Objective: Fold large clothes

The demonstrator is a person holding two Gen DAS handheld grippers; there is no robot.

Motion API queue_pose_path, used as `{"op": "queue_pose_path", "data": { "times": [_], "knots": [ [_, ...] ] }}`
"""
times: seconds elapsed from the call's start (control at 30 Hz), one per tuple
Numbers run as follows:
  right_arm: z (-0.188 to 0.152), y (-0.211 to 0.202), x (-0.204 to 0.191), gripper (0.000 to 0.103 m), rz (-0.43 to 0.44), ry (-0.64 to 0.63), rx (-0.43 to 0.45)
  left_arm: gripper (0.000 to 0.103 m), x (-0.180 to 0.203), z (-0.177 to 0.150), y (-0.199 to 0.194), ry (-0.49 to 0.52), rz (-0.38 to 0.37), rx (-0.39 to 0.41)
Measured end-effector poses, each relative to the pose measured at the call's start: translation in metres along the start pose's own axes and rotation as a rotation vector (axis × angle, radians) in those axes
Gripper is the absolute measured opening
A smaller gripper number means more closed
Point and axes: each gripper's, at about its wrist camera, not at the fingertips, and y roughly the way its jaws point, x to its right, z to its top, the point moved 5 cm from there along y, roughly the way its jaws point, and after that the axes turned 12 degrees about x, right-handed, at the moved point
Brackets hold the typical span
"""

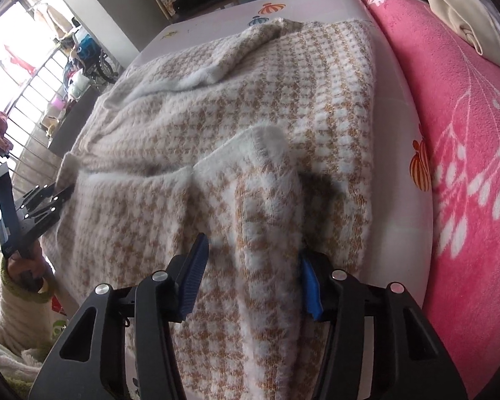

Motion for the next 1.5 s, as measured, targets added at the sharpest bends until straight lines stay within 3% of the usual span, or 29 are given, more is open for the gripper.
{"op": "queue_pose_path", "data": {
  "times": [0.2, 0.33, 0.57, 1.3, 1.5],
  "knots": [
    [0.003, -0.001, -0.001, 0.024, -0.029, 0.005, 0.007, 0.041, 0.001, 0.001, 0.0, -0.005, 0.007, -0.003],
    [-0.002, -0.001, -0.009, 0.023, -0.099, -0.087, 0.013, 0.041, 0.003, 0.001, 0.0, -0.001, 0.013, -0.004],
    [0.0, 0.001, -0.013, 0.023, -0.152, -0.125, 0.01, 0.041, 0.003, 0.001, 0.001, -0.009, 0.009, -0.009],
    [-0.001, 0.001, -0.014, 0.024, -0.182, -0.139, 0.019, 0.041, 0.004, 0.002, 0.004, 0.015, 0.028, -0.001],
    [-0.003, -0.002, -0.021, 0.023, -0.219, -0.195, 0.03, 0.041, 0.006, 0.001, 0.002, 0.029, 0.041, 0.003]
  ]
}}
